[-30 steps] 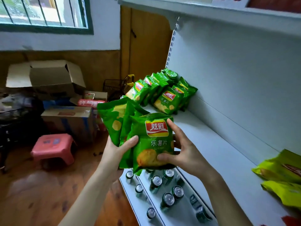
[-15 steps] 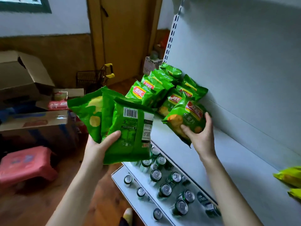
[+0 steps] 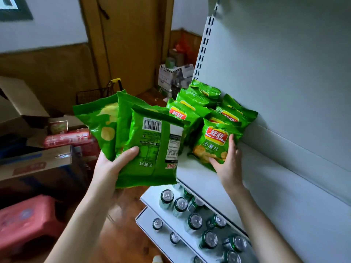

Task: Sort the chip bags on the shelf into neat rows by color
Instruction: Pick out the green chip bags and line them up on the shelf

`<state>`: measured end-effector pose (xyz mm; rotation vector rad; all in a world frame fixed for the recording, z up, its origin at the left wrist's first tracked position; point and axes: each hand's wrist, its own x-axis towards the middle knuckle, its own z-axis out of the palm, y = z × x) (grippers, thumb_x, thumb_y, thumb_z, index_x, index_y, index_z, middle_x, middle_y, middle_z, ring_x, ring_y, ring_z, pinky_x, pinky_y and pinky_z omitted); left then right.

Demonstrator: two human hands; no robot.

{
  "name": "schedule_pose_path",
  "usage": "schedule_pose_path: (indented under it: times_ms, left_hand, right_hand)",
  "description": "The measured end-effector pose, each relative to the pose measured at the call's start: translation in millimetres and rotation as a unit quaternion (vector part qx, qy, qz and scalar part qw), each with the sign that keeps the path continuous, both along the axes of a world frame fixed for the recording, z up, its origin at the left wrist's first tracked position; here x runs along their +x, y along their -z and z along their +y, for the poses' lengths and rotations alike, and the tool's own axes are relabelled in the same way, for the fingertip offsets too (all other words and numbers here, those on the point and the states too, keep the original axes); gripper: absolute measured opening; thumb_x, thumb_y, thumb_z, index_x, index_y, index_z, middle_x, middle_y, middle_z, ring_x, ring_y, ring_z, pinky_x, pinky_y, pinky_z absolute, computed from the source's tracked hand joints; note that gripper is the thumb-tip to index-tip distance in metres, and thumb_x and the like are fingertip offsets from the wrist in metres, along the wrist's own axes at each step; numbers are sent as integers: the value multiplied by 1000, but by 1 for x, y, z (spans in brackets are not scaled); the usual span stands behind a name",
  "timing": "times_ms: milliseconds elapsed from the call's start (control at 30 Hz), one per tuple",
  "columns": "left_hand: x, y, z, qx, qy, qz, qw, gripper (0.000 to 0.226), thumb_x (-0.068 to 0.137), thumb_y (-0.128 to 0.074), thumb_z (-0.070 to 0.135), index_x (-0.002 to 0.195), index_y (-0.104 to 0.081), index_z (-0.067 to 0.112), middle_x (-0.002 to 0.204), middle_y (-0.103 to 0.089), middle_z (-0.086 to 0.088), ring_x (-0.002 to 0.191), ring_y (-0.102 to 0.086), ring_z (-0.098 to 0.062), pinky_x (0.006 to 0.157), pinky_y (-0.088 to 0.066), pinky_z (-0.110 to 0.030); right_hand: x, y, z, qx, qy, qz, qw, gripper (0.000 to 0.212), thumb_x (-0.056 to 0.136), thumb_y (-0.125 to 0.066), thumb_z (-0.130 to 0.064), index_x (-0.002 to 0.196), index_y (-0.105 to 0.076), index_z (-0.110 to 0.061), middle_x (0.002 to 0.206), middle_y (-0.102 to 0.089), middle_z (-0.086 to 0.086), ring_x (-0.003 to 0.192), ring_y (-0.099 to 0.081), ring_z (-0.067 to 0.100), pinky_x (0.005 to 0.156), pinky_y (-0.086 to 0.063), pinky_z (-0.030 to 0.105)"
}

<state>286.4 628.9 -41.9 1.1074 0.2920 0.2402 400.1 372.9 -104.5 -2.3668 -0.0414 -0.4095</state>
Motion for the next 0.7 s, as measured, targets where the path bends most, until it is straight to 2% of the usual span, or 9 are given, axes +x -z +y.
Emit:
schedule_pose_path:
  times_ms: [100, 200, 233, 333, 400, 533, 700]
  left_hand:
    - [14, 1, 18, 1, 24, 5, 1000, 102, 19, -92, 51, 111, -62, 17, 99, -73, -9, 84, -71, -27, 63, -57, -36]
    - [28, 1, 39, 10, 51, 12, 999, 101, 24, -92, 52, 114, -62, 17, 106, -71, -11, 95, -68, -33, 84, -52, -49]
    - [32, 0, 45, 11, 67, 10, 998, 101, 25, -92, 51, 115, -62, 16, 107, -70, -12, 96, -67, -34, 86, -51, -50]
    - [41, -2, 59, 1, 116, 5, 993, 97, 21, -93, 49, 108, -64, 16, 100, -72, -11, 85, -71, -28, 67, -58, -39]
    - [46, -5, 64, -14, 147, 1, 989, 97, 17, -93, 47, 104, -63, 17, 93, -73, -8, 78, -71, -24, 58, -57, -33]
    - [52, -6, 67, -25, 190, 4, 981, 100, 16, -93, 46, 105, -61, 15, 89, -74, -7, 74, -71, -23, 55, -56, -31]
    - [56, -3, 70, -15, 201, 11, 979, 101, 16, -92, 48, 105, -61, 15, 88, -74, -6, 74, -71, -22, 55, -55, -31]
  right_hand:
    - [1, -2, 5, -11, 35, -2, 999, 101, 66, -81, -10, 146, -18, -10, 119, -43, 26, 110, -45, 37, 86, -30, 26]
    - [-5, -7, 13, -15, 64, 18, 998, 100, 69, -80, -11, 146, -17, -14, 121, -41, 22, 102, -49, 31, 84, -33, 25]
    - [-7, -9, 15, -14, 74, 32, 997, 99, 70, -79, -13, 147, -16, -16, 122, -40, 20, 97, -51, 28, 83, -35, 26]
    - [-13, -15, 25, -29, 105, 66, 992, 98, 74, -76, -22, 148, -12, -21, 124, -38, 14, 97, -52, 23, 83, -40, 31]
    - [-13, -16, 33, -32, 123, 79, 989, 99, 74, -76, -27, 148, -10, -23, 122, -39, 11, 100, -52, 24, 84, -41, 35]
    - [-4, -15, 42, -30, 143, 72, 987, 100, 75, -75, -25, 148, -8, -23, 118, -39, 12, 98, -53, 25, 84, -43, 37]
    - [13, -16, 42, -37, 166, 69, 983, 100, 75, -75, -19, 148, -7, -26, 127, -37, 16, 109, -52, 35, 89, -45, 43]
